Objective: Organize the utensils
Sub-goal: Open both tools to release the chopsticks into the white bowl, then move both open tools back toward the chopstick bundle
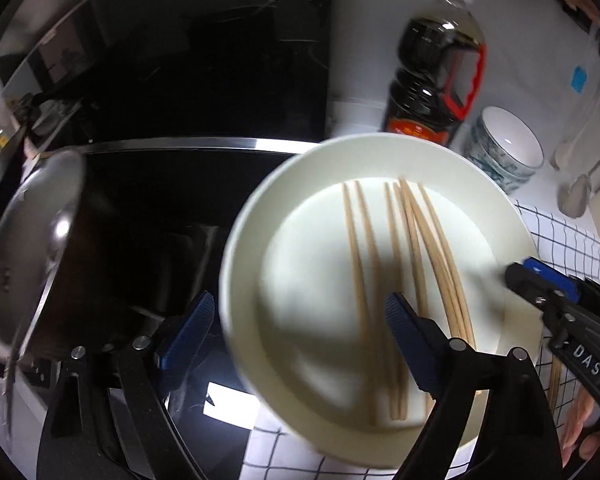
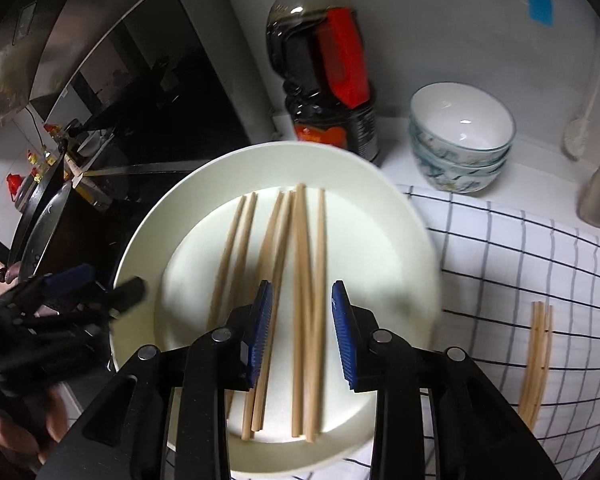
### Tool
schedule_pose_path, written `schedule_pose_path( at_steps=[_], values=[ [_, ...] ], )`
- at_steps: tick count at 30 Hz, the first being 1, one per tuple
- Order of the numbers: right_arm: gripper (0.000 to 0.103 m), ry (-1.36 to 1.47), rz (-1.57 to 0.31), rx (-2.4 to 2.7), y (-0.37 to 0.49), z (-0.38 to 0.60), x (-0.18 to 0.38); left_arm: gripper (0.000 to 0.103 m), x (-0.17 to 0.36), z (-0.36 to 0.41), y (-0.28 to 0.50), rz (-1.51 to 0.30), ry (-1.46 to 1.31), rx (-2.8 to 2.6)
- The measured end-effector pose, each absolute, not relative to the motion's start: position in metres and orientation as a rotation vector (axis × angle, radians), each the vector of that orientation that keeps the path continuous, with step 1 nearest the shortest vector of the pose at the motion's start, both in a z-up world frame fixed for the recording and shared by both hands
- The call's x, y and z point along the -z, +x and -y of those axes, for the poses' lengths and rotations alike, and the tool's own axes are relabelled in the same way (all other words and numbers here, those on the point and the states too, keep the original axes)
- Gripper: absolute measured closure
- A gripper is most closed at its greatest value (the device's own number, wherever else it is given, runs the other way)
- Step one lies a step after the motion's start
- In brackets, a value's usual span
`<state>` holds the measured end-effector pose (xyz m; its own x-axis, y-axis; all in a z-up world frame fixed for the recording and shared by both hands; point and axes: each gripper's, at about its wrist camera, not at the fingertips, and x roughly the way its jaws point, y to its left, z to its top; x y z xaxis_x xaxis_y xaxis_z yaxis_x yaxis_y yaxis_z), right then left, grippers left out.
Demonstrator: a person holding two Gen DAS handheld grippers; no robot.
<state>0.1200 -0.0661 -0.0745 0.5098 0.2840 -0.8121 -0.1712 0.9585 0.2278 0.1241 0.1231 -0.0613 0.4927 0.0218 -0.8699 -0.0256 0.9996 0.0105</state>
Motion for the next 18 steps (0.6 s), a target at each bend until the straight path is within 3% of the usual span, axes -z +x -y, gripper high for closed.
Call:
schedule_pose_path(
  at_steps=[18],
  values=[
    [0.059,0.178,-0.964,-0.222,0.061,0.094,0.061,0.013,0.048,-0.113,0.083,-1.018,0.032,-0.009]
  ],
)
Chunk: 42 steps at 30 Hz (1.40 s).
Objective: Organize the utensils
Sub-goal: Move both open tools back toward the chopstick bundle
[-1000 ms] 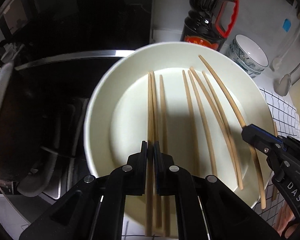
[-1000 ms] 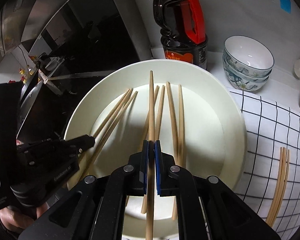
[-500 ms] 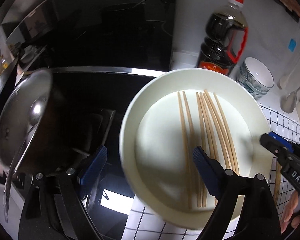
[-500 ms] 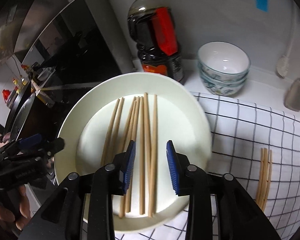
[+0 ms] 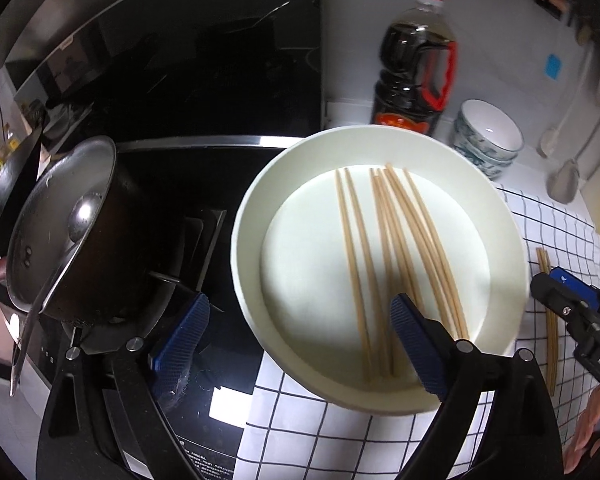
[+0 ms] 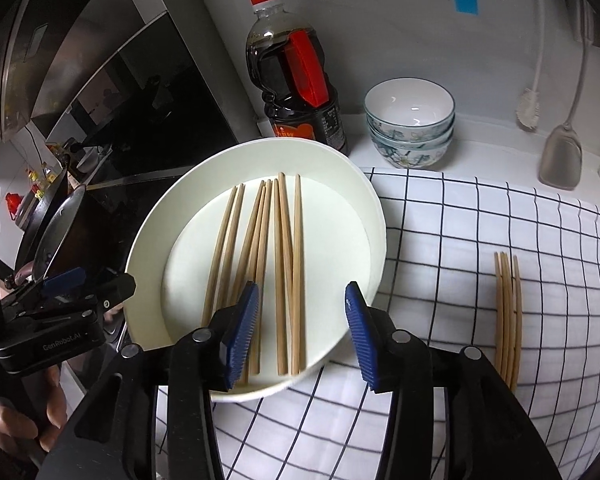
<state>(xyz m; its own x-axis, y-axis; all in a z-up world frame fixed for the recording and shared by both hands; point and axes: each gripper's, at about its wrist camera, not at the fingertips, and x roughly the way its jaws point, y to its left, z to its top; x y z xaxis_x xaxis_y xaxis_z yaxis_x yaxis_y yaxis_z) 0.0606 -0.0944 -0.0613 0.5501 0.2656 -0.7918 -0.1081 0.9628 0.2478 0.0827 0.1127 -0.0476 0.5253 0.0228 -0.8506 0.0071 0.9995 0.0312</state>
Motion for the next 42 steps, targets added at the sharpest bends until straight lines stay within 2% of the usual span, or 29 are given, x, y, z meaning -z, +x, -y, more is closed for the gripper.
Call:
schedule_pose_path(
  at_steps=[13,31,34,42],
  values=[
    [0.044,0.175,-0.912,-0.093,0.005,0.107,0.049,0.007,0.036,-0.078,0.053,-0.970,0.078,0.144],
    [0.037,0.209,-0.930,0.046,-0.064,0.220,0.054,0.006,0.041,0.029,0.009,-1.000,0.109,0.243],
    [0.032,0.196,-0.920,0.035,-0.076,0.247,0.055,0.006,0.046,0.050,-0.004,-1.017,0.080,0.236],
    [0.032,0.203,-0.946,-0.026,-0.083,0.299,0.084,0.006,0.057,0.082,-0.032,-1.050,0.091,0.125]
  ],
)
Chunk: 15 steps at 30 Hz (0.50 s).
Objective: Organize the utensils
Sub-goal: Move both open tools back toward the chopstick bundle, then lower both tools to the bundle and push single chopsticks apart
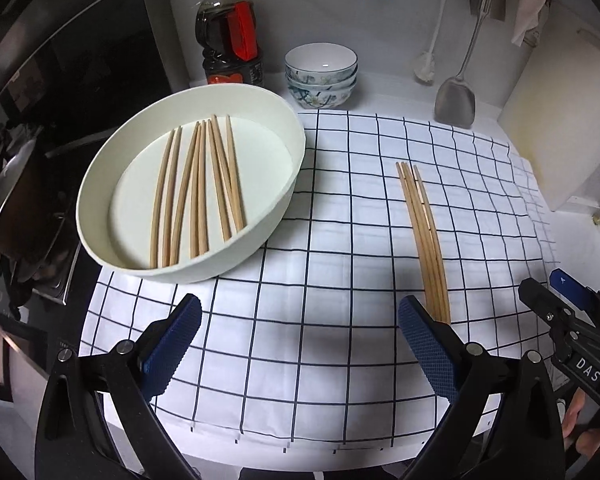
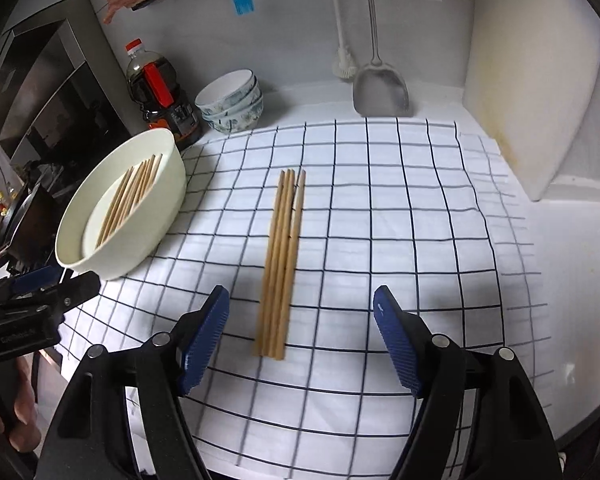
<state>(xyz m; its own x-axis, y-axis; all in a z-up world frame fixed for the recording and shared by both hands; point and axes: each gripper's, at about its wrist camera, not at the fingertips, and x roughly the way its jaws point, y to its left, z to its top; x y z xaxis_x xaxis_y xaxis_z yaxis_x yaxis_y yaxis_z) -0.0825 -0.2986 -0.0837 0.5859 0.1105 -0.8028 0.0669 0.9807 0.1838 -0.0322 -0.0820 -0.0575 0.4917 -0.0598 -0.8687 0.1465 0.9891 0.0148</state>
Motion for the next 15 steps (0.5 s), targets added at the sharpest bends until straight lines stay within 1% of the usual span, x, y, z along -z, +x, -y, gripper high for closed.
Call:
schedule_pose_path(
  at_steps=[4,7,15],
  values=[
    [0.032,0.212,-0.966,-0.016,-0.082,0.304,0.098,0.006,0.061,0.085,-0.034,-1.058,0.110,0.124],
    [0.032,0.213,-0.971,0.007,-0.080,0.303,0.107,0.006,0.065,0.088,-0.033,-1.029,0.125,0.159],
    [0.032,0.191,-0.996,0.080,-0.070,0.301,0.125,0.006,0.093,0.102,-0.019,-1.050,0.102,0.225]
  ],
)
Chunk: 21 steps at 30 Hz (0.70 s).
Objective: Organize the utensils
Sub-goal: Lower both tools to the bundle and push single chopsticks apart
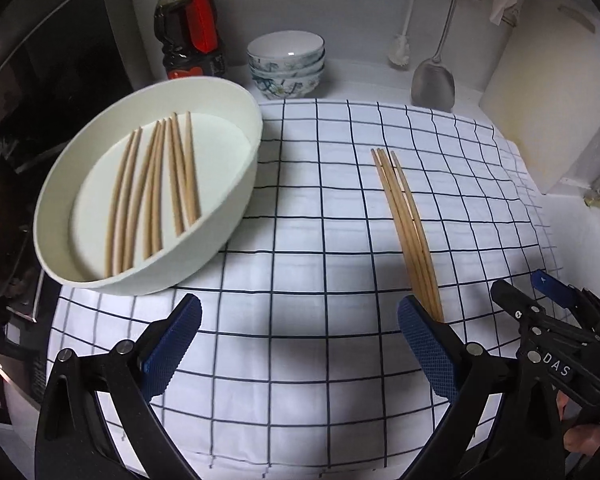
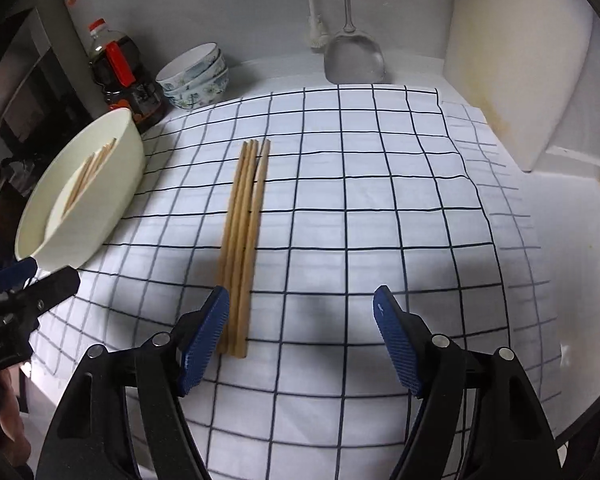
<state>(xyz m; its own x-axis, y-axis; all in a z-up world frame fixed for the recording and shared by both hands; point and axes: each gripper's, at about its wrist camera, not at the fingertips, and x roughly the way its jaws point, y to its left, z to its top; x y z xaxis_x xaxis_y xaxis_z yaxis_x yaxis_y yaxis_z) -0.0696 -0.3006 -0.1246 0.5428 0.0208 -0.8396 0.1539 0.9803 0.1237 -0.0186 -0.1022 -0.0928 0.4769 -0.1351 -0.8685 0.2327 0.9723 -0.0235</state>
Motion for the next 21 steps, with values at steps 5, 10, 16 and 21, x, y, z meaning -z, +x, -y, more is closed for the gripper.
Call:
schedule_pose_path(
  at_steps=[5,10,16,21],
  values=[
    [0.032,0.181,-1.023,0.050,-0.054,0.298,0.140,0.006,0.103,0.109,-0.016,-1.072,0.102,0.215],
    [0.032,0.161,-1.040,0.028,-0.040,0.292,0.156,0.006,0.110,0.107,-0.014,-1.093,0.097,0.182],
    [0.032,0.157,-1.064,0.020,-0.031,0.290,0.169,0.006,0.115,0.104,-0.013,-1.101,0.096,0.155],
    [0.032,0.124,-1.071,0.028,-0.029,0.288,0.174,0.006,0.118,0.106,-0.011,-1.106,0.102,0.150]
  ],
)
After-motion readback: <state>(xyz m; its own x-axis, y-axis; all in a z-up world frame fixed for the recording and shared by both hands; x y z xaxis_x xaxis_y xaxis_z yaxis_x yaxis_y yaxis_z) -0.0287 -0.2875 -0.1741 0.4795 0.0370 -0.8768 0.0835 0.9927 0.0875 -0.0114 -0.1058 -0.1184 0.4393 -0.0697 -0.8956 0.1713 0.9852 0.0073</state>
